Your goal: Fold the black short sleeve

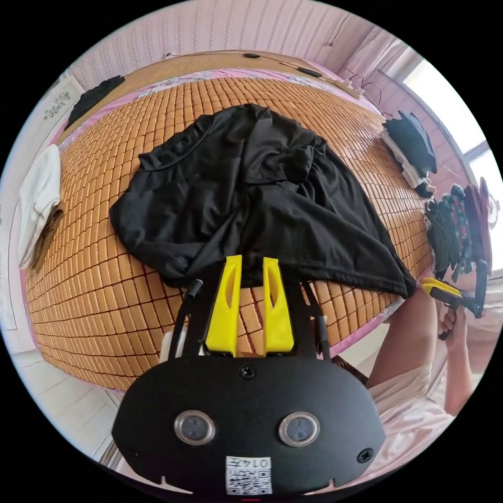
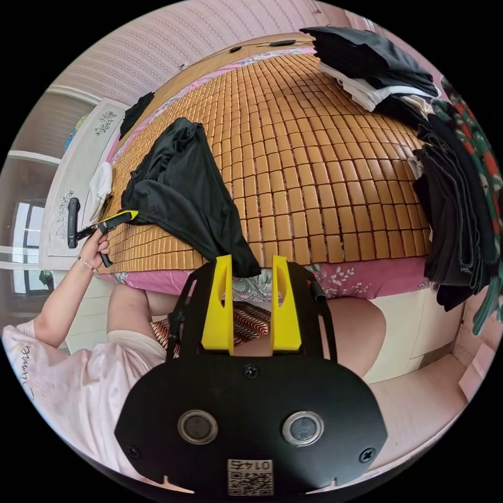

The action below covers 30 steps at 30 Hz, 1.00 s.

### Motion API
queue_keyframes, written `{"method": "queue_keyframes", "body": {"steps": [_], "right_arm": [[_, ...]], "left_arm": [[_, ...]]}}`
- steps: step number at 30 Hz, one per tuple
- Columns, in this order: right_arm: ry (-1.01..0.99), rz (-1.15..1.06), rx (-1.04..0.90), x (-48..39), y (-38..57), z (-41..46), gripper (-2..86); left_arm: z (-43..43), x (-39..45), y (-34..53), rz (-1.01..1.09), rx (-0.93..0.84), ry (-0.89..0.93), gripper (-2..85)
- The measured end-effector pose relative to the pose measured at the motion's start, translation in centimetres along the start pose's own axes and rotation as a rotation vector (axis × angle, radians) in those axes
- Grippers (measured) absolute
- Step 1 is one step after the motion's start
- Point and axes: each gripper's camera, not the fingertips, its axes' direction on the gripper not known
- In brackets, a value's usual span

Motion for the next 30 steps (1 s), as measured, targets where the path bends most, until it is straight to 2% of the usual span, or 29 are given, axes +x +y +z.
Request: {"method": "queue_keyframes", "body": {"steps": [5,11,16,19,21,23,30], "right_arm": [[-0.049,-0.021,-0.121,1.1,0.6,1.3,4.6],[-0.088,-0.034,-0.079,3.4,4.4,-1.7,0.6],[-0.200,0.017,-0.015,6.5,7.9,-4.9,0.2],[-0.401,0.007,0.051,7.5,9.9,-7.3,0.1],[-0.569,-0.050,0.187,7.4,10.9,-11.3,0.0],[-0.656,-0.143,0.305,6.5,11.0,-15.6,0.0],[-0.703,-0.669,0.737,-2.3,14.7,-37.8,-0.1]], "left_arm": [[-1.9,-1.3,4.1,0.024,0.031,0.022,1.0],[-7.9,-5.1,15.2,0.040,0.149,0.140,-0.5],[-10.9,-9.5,25.9,-0.088,0.271,0.323,-0.9],[-13.0,-11.8,32.0,-0.173,0.415,0.403,-1.0],[-16.5,-13.4,35.5,-0.183,0.592,0.427,-1.0],[-19.9,-14.6,37.4,-0.158,0.728,0.428,-1.0],[-37.3,-17.0,45.1,0.062,1.261,0.315,-1.0]]}}
